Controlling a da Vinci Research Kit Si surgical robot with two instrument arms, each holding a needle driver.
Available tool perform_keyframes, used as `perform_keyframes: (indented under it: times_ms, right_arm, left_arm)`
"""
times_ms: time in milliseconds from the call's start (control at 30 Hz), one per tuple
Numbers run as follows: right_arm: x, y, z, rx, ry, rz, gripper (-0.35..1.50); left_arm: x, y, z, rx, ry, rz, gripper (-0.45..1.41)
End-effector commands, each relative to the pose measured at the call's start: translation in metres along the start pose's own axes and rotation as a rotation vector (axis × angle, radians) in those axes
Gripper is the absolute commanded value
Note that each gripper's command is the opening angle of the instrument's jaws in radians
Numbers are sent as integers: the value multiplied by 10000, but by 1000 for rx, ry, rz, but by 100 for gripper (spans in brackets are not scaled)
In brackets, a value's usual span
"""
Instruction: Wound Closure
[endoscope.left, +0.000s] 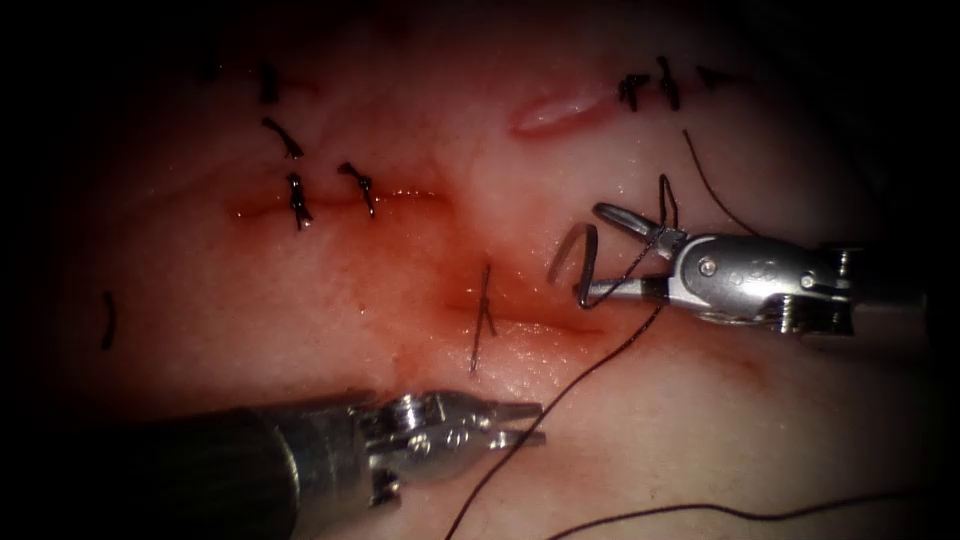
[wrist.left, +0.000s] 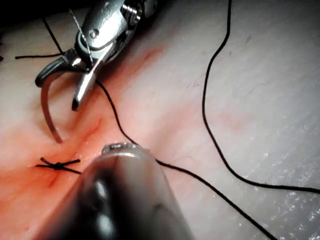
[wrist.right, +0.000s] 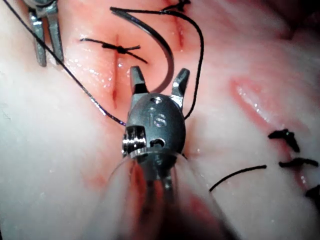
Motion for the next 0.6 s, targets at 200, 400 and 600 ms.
perform_keyframes:
  times_ms: [200,400,600]
  right_arm:
    - [10,2,18,-33,50,-30,138]
    - [19,7,19,-54,77,-63,135]
    - [22,11,22,-72,103,-56,135]
  left_arm:
    - [3,-2,7,1,1,1,14]
    - [2,-2,7,0,1,1,14]
    - [2,-2,7,0,1,1,14]
